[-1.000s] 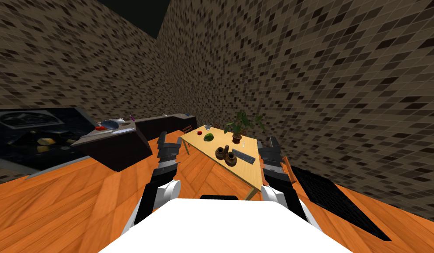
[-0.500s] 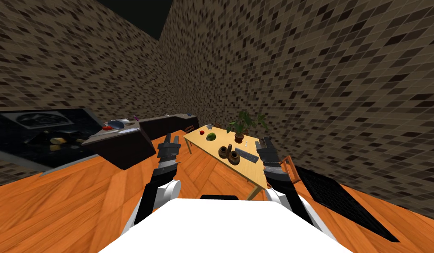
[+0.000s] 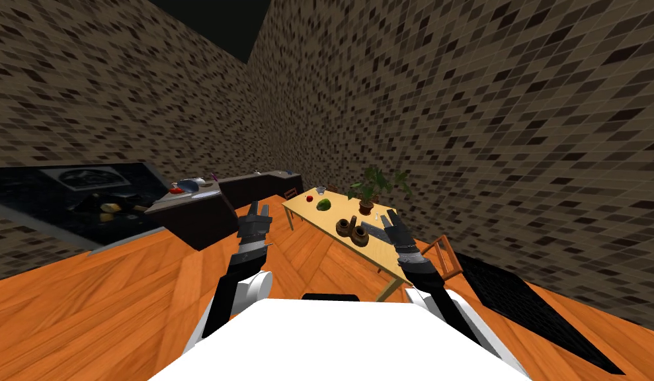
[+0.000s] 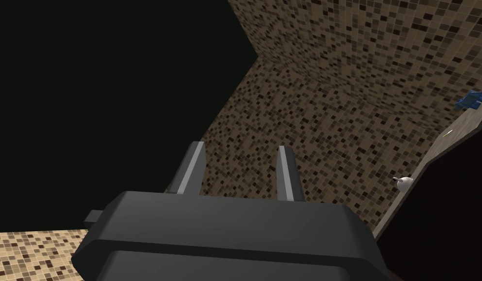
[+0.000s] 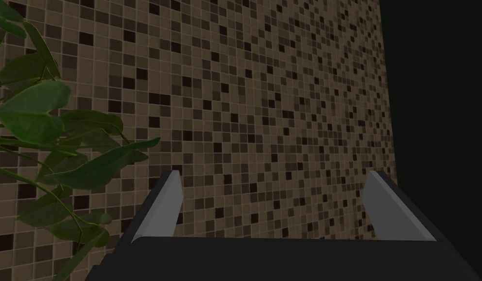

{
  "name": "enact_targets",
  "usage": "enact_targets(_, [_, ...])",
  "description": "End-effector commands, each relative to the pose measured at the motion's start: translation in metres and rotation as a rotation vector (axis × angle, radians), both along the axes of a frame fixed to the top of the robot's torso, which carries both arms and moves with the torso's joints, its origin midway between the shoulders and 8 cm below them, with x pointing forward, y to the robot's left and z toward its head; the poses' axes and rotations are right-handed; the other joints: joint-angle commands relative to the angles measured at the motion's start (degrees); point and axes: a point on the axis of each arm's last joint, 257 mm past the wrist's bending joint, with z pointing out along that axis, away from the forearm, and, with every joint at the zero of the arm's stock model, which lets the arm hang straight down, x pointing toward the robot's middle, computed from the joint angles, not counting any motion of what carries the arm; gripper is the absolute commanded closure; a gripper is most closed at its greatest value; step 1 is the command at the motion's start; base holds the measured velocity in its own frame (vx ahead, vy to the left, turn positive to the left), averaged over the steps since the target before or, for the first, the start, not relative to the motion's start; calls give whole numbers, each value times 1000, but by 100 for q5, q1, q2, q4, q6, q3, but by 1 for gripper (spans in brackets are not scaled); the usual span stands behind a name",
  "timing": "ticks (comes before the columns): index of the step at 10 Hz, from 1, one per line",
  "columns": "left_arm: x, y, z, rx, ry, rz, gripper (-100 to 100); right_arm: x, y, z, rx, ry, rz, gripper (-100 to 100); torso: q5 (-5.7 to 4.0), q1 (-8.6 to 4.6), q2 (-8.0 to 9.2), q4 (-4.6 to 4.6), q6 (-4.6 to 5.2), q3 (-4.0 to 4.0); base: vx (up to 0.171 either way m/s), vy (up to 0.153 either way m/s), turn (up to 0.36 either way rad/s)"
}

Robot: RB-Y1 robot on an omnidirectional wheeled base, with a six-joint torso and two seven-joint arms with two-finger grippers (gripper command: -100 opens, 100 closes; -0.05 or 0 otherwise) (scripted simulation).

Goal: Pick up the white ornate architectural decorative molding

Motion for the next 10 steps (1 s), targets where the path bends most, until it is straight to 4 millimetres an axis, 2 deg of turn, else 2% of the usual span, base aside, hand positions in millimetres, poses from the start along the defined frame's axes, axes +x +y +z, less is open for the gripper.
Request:
enact_targets(1, [0,0,0,0,0,0,0,2,5,-13,-79,23,15,-100,0,0,0,0,0,0,-10,91,74])
enact_targets(2, [0,0,0,0,0,0,0,2,6,-13,-86,24,19,-100,-2,-7,-3,-1,-1,-2,-20,75,32])
enact_targets(4, [0,0,0,0,0,0,0,6,11,-39,-205,67,38,-100,-3,-8,-1,-1,-1,-1,-21,122,111])
enact_targets(5, [0,0,0,0,0,0,0,6,12,-39,-222,70,47,-100,0,7,-1,-1,-2,-1,-11,119,34])
enact_targets(6, [0,0,0,0,0,0,0,7,14,-55,-282,95,58,-100,1,1,-3,-1,1,-2,-4,111,105])
enact_targets(7, [0,0,0,0,0,0,0,7,14,-55,-289,96,62,-100,-1,-2,-5,-1,-1,-3,-4,72,40])
enact_targets(9, [0,0,0,0,0,0,0,8,16,-91,-407,153,87,-100,-5,-19,-11,-3,-1,-7,18,79,136])
enact_targets(10, [0,0,0,0,0,0,0,7,16,-91,-423,155,95,-100,-3,-13,-15,-4,-2,-9,18,74,57])
